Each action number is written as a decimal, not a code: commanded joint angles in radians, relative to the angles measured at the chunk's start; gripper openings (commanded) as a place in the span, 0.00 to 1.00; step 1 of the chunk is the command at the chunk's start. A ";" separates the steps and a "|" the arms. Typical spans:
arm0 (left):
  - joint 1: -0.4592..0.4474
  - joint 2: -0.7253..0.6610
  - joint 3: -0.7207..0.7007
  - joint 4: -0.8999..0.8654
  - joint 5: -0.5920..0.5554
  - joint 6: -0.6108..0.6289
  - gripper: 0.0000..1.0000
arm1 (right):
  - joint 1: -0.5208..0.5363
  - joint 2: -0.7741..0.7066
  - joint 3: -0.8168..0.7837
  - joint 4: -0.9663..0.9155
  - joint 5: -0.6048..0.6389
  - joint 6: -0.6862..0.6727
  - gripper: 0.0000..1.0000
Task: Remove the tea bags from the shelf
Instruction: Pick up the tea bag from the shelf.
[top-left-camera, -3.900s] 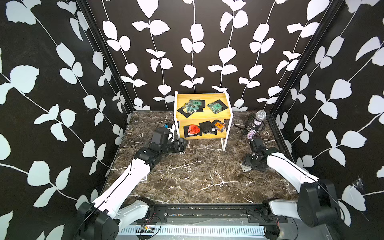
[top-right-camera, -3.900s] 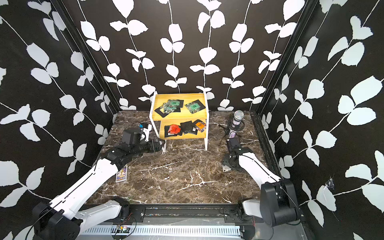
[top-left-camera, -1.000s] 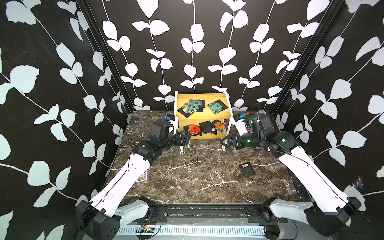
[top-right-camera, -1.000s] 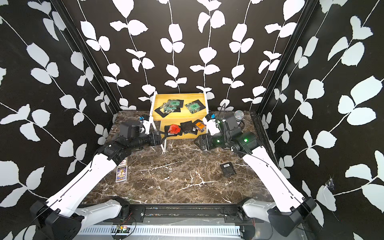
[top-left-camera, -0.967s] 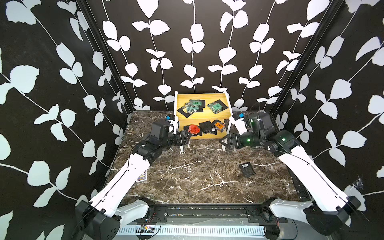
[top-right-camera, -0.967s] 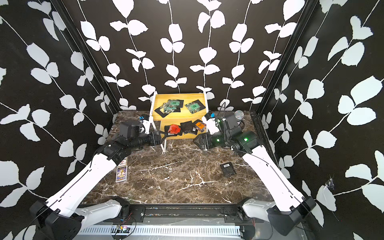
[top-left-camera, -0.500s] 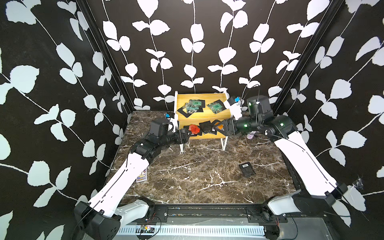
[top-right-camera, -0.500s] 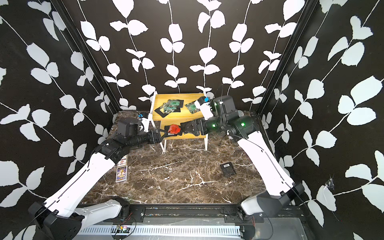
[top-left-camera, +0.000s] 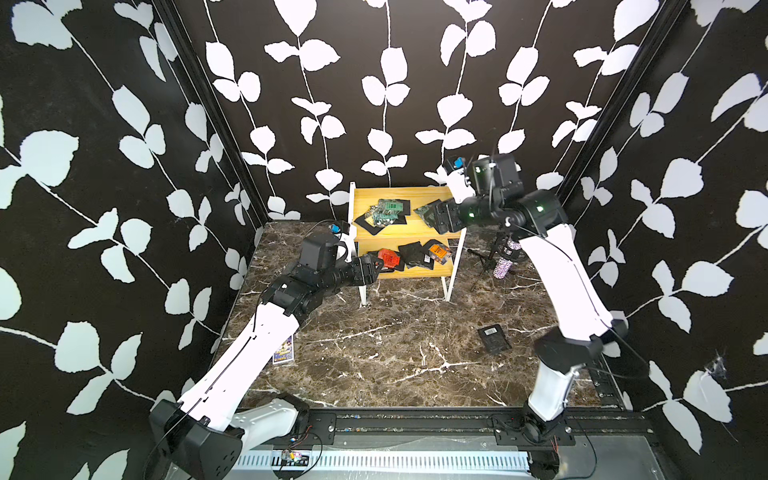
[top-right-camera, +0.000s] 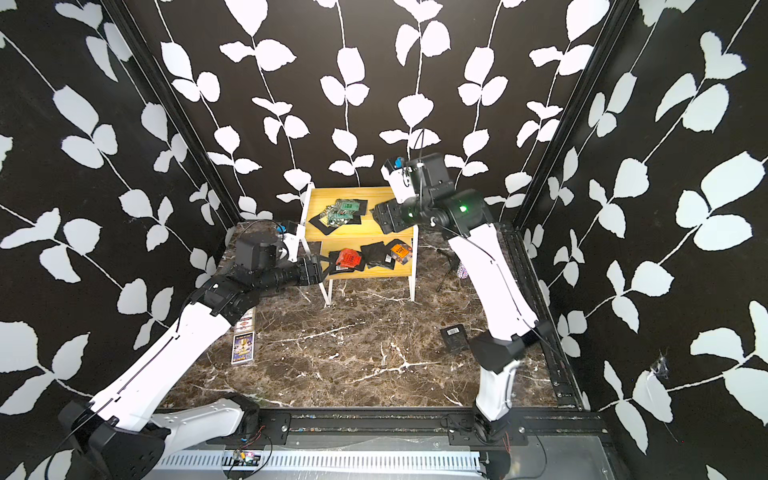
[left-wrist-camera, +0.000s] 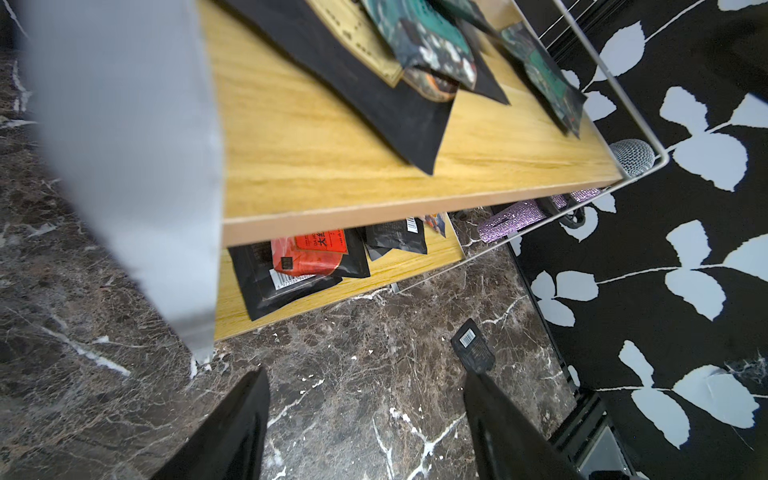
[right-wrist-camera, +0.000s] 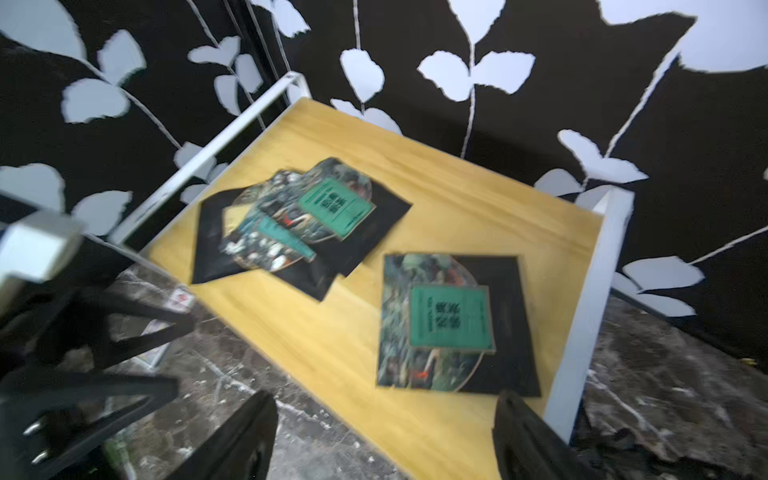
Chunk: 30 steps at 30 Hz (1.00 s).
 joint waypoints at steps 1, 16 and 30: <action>-0.005 -0.012 0.010 -0.015 -0.013 0.002 0.69 | 0.017 0.047 0.084 -0.060 0.120 -0.029 0.81; -0.005 0.007 0.001 -0.009 -0.009 -0.006 0.69 | 0.057 0.155 0.134 -0.067 0.277 -0.048 0.80; -0.005 -0.008 -0.036 0.007 -0.016 -0.016 0.68 | 0.045 0.195 0.091 -0.067 0.214 0.014 0.77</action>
